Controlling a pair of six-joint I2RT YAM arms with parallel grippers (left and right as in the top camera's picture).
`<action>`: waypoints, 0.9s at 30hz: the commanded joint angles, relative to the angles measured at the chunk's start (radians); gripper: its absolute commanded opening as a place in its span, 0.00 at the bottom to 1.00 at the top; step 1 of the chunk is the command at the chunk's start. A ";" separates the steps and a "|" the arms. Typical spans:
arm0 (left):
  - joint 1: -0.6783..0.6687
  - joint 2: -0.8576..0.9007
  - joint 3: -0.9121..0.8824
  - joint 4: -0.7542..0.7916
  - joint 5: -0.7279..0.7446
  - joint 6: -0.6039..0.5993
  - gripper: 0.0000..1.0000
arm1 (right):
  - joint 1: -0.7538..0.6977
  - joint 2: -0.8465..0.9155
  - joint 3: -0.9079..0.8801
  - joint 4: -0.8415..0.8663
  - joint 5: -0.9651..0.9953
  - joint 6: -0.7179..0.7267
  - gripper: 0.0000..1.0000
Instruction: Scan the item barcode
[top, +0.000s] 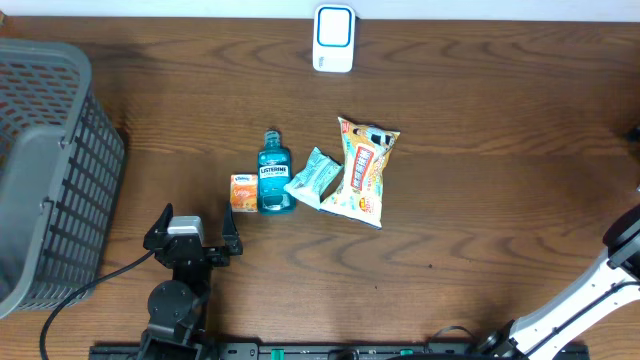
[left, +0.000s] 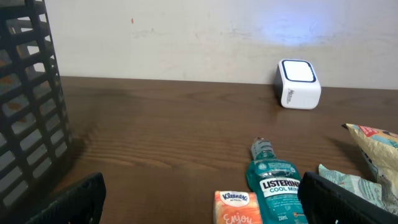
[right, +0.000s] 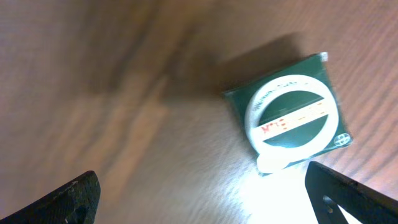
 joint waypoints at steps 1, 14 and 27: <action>0.004 -0.003 -0.021 -0.033 -0.006 -0.016 0.98 | 0.033 -0.151 0.029 0.000 -0.138 0.045 0.99; 0.004 -0.003 -0.021 -0.033 -0.006 -0.016 0.98 | 0.494 -0.337 0.026 -0.250 -0.192 0.184 0.99; 0.004 -0.003 -0.021 -0.033 -0.006 -0.016 0.98 | 1.178 -0.184 0.019 -0.372 -0.064 0.284 0.99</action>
